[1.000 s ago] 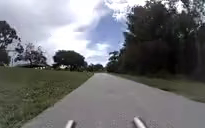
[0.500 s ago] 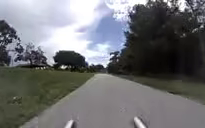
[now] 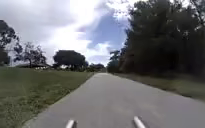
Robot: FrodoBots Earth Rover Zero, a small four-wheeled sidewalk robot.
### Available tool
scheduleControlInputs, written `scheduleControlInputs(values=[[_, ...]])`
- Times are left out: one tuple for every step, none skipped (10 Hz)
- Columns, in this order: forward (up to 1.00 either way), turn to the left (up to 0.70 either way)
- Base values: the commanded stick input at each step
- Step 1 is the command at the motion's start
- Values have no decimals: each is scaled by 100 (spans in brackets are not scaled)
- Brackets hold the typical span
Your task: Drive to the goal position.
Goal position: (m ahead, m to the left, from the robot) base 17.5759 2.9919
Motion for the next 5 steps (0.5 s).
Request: scheduleControlInputs(values=[[70,0],[70,0],[70,0],[70,0],[70,0]])
